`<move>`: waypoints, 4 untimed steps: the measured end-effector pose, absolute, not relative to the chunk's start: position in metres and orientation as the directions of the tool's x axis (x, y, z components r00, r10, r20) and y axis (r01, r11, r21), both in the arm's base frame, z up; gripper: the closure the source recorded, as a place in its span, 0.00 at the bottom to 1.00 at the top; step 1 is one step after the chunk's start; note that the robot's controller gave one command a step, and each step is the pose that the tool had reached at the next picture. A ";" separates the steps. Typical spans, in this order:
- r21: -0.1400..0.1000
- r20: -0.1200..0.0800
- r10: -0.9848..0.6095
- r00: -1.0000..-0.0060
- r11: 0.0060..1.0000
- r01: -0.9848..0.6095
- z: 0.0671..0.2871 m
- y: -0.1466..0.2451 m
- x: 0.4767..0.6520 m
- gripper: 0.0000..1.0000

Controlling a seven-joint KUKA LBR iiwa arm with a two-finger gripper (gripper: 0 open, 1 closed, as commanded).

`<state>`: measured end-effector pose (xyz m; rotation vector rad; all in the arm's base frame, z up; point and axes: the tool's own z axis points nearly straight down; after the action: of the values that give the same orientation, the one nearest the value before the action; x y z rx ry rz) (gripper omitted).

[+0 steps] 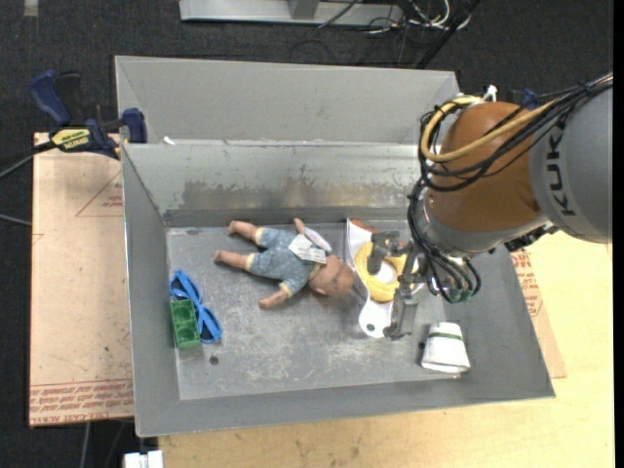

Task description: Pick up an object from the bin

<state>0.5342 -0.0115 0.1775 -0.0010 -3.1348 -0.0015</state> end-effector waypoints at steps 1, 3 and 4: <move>0.001 -0.001 0.000 -1.000 1.000 0.000 0.182 -0.012 0.536 0.00; 0.000 -0.007 -0.072 -0.997 0.997 -0.072 0.077 -0.105 0.560 0.00; 0.001 -0.005 -0.286 -0.958 0.958 -0.286 0.066 -0.116 0.578 0.00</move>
Offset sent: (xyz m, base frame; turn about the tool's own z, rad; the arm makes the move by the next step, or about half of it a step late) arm 0.0265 -0.0929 -0.1075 -0.1681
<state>0.5782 -0.1159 0.0662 0.4540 -3.1138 -0.0034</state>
